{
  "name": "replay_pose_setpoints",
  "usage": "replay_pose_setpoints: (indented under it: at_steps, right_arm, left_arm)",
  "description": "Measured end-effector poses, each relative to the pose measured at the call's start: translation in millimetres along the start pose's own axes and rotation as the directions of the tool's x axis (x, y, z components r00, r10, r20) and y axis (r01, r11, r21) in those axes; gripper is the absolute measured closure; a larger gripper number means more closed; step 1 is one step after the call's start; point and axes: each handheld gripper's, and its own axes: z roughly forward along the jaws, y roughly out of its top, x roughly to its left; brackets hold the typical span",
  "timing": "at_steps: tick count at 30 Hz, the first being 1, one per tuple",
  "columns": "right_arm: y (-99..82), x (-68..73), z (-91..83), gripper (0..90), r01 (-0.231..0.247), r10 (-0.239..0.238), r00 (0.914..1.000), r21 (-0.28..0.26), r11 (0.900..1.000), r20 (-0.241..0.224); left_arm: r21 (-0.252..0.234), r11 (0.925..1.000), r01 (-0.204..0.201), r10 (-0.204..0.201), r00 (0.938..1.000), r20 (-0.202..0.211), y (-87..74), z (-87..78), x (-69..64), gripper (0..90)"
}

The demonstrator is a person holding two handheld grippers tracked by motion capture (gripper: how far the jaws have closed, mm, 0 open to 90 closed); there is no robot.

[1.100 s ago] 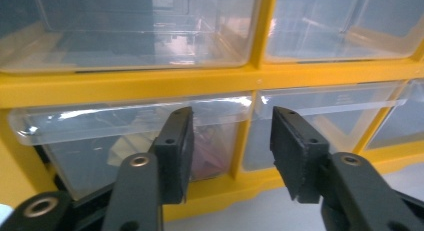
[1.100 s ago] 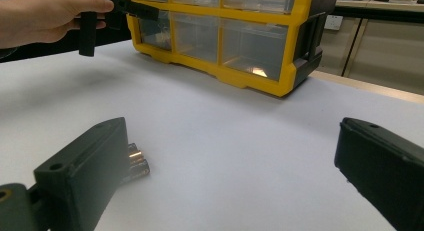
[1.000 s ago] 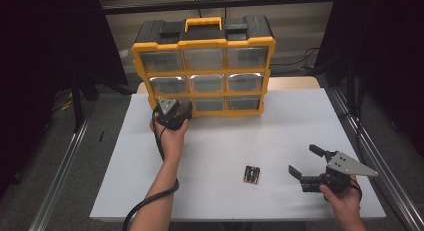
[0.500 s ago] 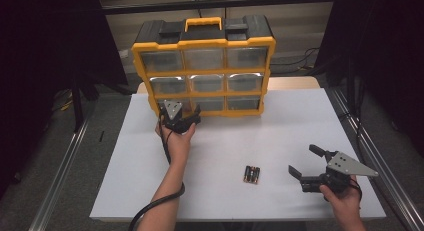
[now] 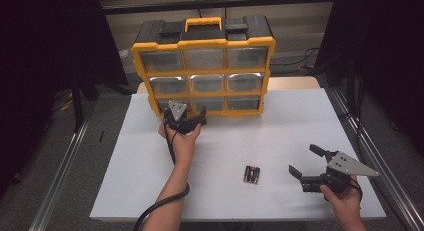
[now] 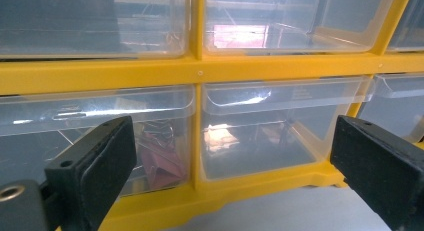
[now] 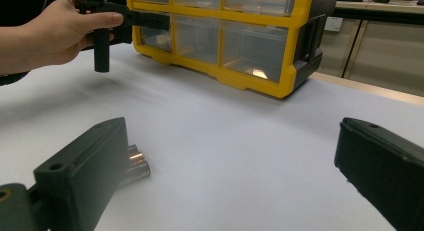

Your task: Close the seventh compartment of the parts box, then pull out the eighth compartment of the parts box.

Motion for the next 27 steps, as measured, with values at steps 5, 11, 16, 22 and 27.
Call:
replay_pose_setpoints:
  at_steps: [5, 11, 16, 22, 27]
  right_arm:
    - [0.0, 0.2, 0.0, 0.6, -0.001, 0.001, 1.0, -0.001, 1.0, -0.001]
    - [0.1, 0.3, -0.3, 0.7, 0.009, -0.009, 1.0, -0.001, 1.0, 0.003]
    - [0.2, 0.3, -0.6, 0.7, 0.001, -0.001, 1.0, 0.0, 1.0, 0.006]
    - [-0.1, 0.7, 0.2, 0.7, 0.001, -0.001, 1.0, 0.0, 1.0, 0.002]
    - [-0.2, 0.4, -0.2, 0.7, -0.001, 0.001, 1.0, 0.001, 1.0, 0.002]
  left_arm:
    - [-0.009, 1.0, -0.001, 0.001, 1.0, 0.0, 1.7, 0.4, -3.8, 3.6]
    - [-0.023, 0.9997, -0.013, 0.013, 0.9999, 0.01, 3.2, 1.7, -8.0, 3.5]
    - [-0.021, 0.9997, -0.013, 0.013, 0.9999, 0.003, 3.6, 2.6, -8.6, 3.6]
    - [-0.014, 0.9995, -0.028, 0.028, 0.9996, 0.004, 4.0, 1.8, -10.4, 3.6]
    - [-0.006, 0.9964, -0.084, 0.084, 0.9964, 0.007, 4.9, 3.2, -12.8, 4.4]
